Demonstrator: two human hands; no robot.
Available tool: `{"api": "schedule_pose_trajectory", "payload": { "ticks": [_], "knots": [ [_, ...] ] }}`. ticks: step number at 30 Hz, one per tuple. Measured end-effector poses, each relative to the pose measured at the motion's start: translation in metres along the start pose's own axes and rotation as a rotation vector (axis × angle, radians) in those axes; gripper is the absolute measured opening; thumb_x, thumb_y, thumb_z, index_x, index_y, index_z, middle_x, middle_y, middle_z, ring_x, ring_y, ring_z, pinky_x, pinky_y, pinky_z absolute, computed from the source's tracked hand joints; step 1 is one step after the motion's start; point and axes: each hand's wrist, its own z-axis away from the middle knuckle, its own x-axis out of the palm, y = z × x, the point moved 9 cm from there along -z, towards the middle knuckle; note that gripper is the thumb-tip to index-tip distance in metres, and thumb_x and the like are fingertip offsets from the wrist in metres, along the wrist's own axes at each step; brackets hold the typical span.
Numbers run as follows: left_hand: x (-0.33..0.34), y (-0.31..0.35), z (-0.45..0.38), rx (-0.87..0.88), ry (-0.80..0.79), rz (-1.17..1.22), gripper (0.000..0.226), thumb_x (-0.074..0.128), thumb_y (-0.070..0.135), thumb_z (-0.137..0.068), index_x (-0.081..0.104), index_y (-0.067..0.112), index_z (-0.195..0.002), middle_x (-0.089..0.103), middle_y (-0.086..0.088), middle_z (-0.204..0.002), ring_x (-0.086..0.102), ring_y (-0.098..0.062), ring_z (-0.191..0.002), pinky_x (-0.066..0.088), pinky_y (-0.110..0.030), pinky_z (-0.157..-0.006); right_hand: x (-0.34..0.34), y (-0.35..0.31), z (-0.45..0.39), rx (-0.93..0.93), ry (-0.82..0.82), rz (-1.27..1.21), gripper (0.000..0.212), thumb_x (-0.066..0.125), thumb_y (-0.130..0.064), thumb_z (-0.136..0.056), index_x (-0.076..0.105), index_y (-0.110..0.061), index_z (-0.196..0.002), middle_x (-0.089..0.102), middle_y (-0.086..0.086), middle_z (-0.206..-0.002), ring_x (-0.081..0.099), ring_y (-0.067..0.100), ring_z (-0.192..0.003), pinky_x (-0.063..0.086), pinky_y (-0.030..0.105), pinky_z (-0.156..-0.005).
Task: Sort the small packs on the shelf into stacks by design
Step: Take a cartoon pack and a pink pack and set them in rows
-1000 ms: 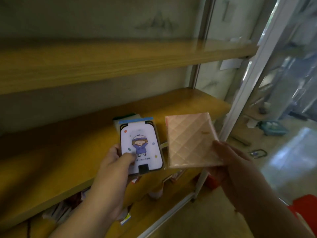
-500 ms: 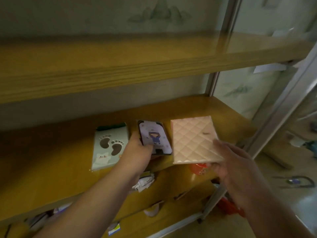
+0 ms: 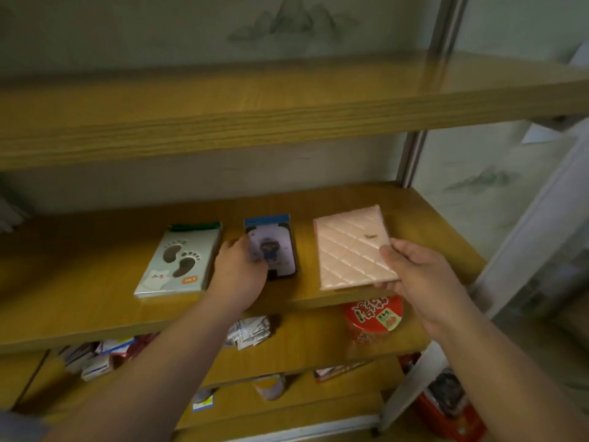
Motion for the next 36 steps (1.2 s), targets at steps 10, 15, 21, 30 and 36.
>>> {"api": "schedule_pose_trajectory", "payload": {
  "ticks": [10,15,21,30,36],
  "knots": [
    [-0.002,-0.009,0.022,0.042,0.193,0.247,0.042,0.056,0.022,-0.098,0.053,0.028,-0.139,0.042,0.005,-0.145,0.047,-0.010,-0.115,0.044,-0.023,-0.085,-0.008,-0.018,-0.049,-0.082,-0.010,0.251,0.018,0.053,-0.028,-0.100,0.060,-0.028,-0.117,0.069,-0.012,-0.091,0.069,0.016,-0.072,0.059,0.033,-0.074],
    [-0.009,-0.013,0.030,0.068,0.251,0.261,0.041,0.061,0.019,-0.095,0.057,0.027,-0.135,0.044,0.009,-0.137,0.053,-0.016,-0.121,0.049,-0.029,-0.092,-0.008,-0.031,-0.057,-0.242,0.075,0.580,0.032,0.063,-0.029,-0.093,0.062,-0.021,-0.124,0.061,-0.013,-0.091,0.061,0.008,-0.073,0.048,0.024,-0.062],
    [-0.014,-0.021,0.038,0.013,0.257,0.208,0.046,0.061,0.029,-0.096,0.051,0.028,-0.140,0.040,0.006,-0.148,0.047,-0.020,-0.130,0.049,-0.037,-0.100,-0.005,-0.050,-0.038,-0.435,0.129,0.792,0.038,0.062,-0.038,-0.092,0.061,-0.022,-0.127,0.054,-0.006,-0.109,0.058,0.012,-0.092,0.051,0.029,-0.075],
    [-0.041,-0.013,0.064,0.144,0.285,-0.118,0.056,0.056,0.035,-0.097,0.042,0.023,-0.150,0.036,0.008,-0.156,0.029,-0.012,-0.145,0.028,-0.028,-0.115,0.064,-0.071,0.012,-0.686,-0.116,0.852,0.042,0.056,-0.039,-0.094,0.052,-0.029,-0.135,0.054,-0.013,-0.129,0.052,0.009,-0.117,0.049,0.029,-0.095],
    [-0.076,-0.042,0.088,0.110,0.310,-0.314,0.056,0.056,0.037,-0.097,0.041,0.023,-0.150,0.037,0.006,-0.158,0.024,-0.014,-0.148,0.022,-0.028,-0.117,0.133,-0.070,0.037,-0.804,-0.244,0.918,0.046,0.055,-0.039,-0.094,0.051,-0.023,-0.137,0.053,-0.007,-0.136,0.050,0.012,-0.122,0.038,0.023,-0.096]
  ]
}}
